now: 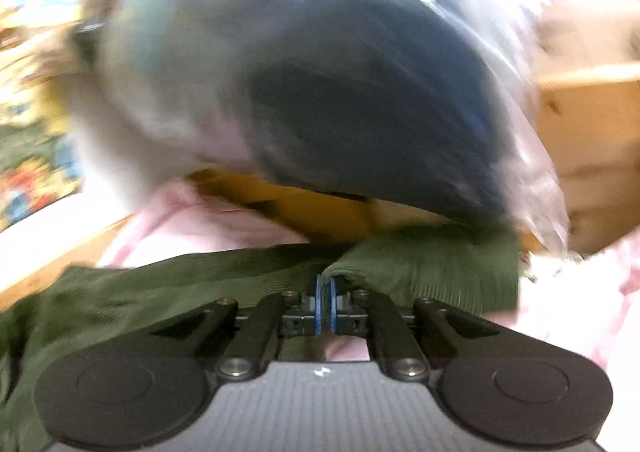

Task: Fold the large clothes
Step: 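Reach the right tool to the shirt's sleeve cuff and close on it, then carry the gripped sleeve with the right tool across the shirt front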

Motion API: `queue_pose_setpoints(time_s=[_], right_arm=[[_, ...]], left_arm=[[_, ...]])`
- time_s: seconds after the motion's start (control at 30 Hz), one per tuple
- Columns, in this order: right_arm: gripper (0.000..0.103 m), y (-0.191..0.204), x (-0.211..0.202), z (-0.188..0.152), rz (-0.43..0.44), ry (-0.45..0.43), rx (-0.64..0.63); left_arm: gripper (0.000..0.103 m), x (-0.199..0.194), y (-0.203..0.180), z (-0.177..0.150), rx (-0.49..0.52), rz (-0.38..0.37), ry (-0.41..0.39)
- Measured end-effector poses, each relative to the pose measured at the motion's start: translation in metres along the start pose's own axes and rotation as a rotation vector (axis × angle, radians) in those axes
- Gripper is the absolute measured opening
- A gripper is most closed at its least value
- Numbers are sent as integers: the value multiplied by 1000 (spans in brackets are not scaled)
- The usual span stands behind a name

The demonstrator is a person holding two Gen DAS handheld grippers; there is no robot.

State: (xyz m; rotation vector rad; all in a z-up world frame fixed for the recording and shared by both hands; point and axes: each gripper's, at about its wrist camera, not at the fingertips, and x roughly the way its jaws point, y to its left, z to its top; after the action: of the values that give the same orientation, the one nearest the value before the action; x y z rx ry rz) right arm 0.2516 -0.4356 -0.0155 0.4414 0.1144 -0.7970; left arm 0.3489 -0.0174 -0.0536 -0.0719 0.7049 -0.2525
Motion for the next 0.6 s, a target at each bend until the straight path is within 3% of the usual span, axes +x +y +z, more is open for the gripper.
queue_pose_setpoints(time_s=[0.3, 0.43, 0.6], right_arm=[[5, 59, -51, 22, 257, -185, -314], [5, 105, -86, 38, 447, -318, -463], [5, 185, -102, 21, 735, -338, -650]], left_arm=[[102, -2, 8, 5, -20, 26, -1], [102, -13, 21, 11, -68, 53, -22], [102, -39, 46, 16, -154, 120, -82]])
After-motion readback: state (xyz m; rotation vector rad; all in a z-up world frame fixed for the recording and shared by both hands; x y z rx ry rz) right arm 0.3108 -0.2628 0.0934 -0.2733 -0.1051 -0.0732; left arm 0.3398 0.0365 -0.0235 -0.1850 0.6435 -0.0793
